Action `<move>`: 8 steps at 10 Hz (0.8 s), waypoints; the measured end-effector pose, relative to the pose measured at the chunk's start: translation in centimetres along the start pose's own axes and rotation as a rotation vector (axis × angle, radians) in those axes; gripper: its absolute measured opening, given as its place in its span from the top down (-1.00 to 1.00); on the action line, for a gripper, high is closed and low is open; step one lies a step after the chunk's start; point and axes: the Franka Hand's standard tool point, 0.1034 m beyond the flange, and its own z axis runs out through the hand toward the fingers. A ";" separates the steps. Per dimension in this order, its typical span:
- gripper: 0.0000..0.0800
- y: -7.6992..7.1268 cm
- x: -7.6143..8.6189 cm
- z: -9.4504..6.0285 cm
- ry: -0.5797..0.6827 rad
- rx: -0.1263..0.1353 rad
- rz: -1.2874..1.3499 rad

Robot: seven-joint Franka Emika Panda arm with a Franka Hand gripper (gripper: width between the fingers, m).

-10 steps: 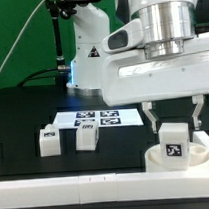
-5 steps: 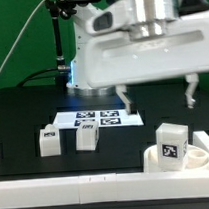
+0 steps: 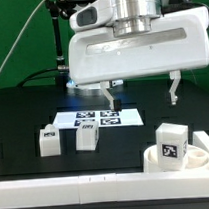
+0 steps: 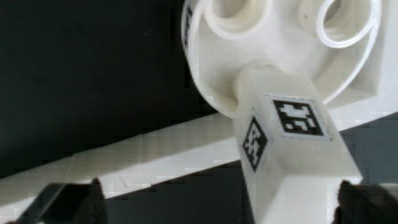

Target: Assemble stool

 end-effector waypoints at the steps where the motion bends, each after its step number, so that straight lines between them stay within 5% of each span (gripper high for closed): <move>1: -0.62 0.0 0.0 0.0 0.000 0.000 0.000; 3: -0.62 1.1 -0.2 0.2 0.006 -0.008 -0.027; 5: -0.62 5.3 -1.0 -0.2 -0.009 -0.036 -0.064; 6: -0.62 6.1 -1.0 -0.2 -0.008 -0.041 -0.060; 8: -0.62 5.8 -1.1 -0.1 -0.010 -0.039 -0.069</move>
Offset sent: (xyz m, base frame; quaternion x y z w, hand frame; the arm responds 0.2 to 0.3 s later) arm -0.0427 -0.0542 -0.0058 -0.0106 -0.0112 -0.0274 0.9995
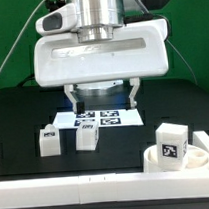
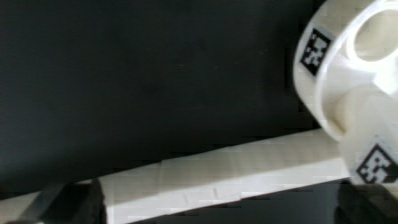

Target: Assemble stool

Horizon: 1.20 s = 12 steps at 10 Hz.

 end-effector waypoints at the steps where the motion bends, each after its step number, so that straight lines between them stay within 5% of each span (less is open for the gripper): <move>1: -0.62 0.8 -0.2 0.3 0.000 -0.004 -0.006; 2: -0.62 3.4 -1.5 1.5 -0.018 -0.020 0.018; 4: -0.62 5.0 -2.7 2.5 -0.035 -0.035 0.023; 7: -0.62 4.4 -2.5 2.4 -0.076 -0.022 0.019; 12: -0.62 4.9 -5.7 2.5 -0.510 0.012 0.115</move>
Offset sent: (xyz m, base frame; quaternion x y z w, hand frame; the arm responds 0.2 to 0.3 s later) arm -0.0214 -0.0179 -0.0251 0.0137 0.0195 0.0100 0.9997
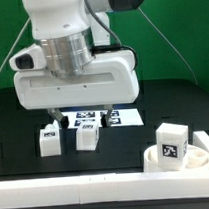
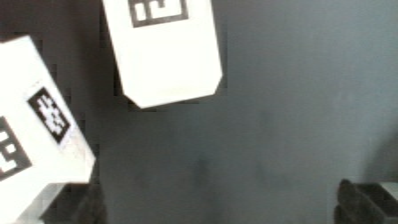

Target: Assemble stool

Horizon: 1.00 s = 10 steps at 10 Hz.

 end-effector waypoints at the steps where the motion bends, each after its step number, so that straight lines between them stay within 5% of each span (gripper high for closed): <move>1: -0.62 -0.1 0.1 0.1 -0.059 0.003 0.001; 3: -0.62 0.0 -0.6 0.5 -0.198 0.005 0.005; 5: -0.62 0.6 -1.9 1.9 -0.345 -0.024 -0.005; 10: -0.62 0.3 -2.8 1.7 -0.676 -0.037 -0.016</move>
Offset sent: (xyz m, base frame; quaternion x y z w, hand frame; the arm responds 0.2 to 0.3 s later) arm -0.0218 -0.0095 -0.0215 -0.0971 -0.1521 0.0140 0.9835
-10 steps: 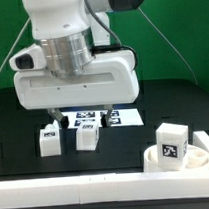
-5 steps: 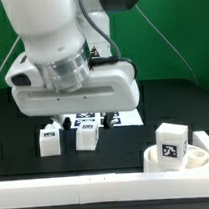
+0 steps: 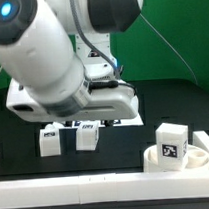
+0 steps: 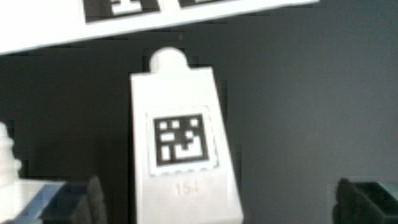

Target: Assemble stool

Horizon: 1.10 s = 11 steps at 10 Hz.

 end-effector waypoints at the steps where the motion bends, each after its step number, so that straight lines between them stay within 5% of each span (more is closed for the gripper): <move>1: -0.62 -0.1 0.5 -0.4 -0.023 -0.001 -0.012; 11: -0.62 -0.4 1.8 1.2 -0.005 -0.016 -0.019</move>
Offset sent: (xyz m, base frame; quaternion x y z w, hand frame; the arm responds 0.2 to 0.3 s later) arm 0.0000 0.0000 0.0000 0.0000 0.0000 0.0000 1.0000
